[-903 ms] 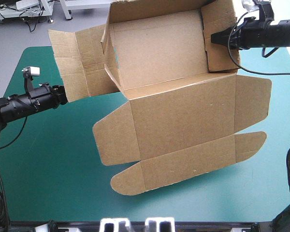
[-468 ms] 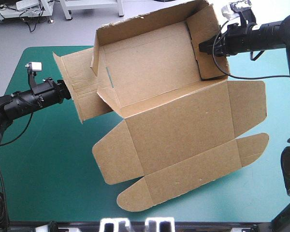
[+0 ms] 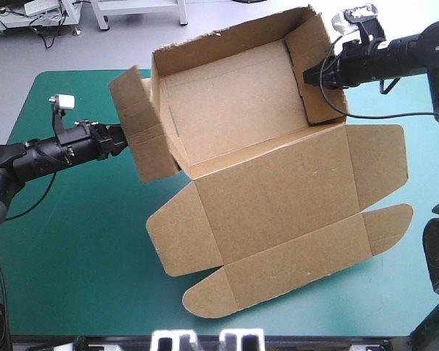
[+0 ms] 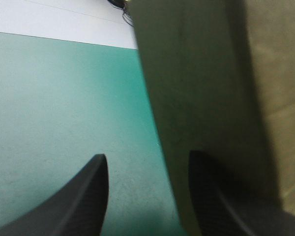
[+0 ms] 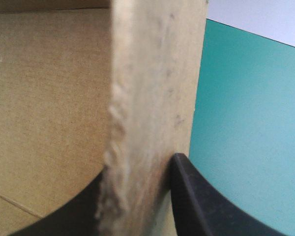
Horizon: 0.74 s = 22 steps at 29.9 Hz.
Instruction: Fold the box
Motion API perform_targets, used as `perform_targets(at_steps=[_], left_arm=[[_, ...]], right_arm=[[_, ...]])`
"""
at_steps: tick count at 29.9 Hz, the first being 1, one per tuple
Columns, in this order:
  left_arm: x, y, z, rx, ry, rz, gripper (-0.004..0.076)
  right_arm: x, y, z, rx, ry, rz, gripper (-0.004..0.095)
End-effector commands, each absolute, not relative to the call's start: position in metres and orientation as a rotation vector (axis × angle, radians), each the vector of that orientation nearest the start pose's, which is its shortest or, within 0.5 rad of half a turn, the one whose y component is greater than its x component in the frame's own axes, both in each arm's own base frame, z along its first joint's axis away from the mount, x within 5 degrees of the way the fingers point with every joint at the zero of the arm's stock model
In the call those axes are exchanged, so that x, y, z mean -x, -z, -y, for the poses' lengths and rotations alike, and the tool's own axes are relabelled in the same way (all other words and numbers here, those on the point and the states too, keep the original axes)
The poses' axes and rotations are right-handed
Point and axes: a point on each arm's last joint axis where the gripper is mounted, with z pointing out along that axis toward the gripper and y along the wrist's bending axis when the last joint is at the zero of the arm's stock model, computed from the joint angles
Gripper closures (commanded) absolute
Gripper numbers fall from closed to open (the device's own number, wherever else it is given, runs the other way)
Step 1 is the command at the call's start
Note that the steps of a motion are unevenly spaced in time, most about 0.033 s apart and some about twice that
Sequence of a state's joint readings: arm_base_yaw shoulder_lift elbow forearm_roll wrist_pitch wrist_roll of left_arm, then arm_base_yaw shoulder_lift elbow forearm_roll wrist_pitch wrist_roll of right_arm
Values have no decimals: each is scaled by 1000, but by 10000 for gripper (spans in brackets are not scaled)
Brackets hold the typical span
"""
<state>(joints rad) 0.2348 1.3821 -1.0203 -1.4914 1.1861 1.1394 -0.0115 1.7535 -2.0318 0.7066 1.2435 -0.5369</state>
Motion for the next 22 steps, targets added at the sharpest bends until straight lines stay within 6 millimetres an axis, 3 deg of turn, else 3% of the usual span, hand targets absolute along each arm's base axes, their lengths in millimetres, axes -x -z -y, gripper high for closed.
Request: perform_targets(at_steps=[1, 6, 16, 22], left_arm=[[-255, -378, 45, -444, 1331, -1721, 322], [-253, -389, 59, -484, 1384, -1666, 321], [-255, -399, 59, -455, 1403, -1632, 321], [-254, -399, 59, -460, 1411, -1627, 321]], right_arm=[[-349, -478, -64, 612, -654, -2066, 931], [-350, -474, -83, 618, -551, -2109, 931], [-350, -478, -116, 562, -485, -2053, 931], [-349, -477, -122, 574, -445, -2061, 932]])
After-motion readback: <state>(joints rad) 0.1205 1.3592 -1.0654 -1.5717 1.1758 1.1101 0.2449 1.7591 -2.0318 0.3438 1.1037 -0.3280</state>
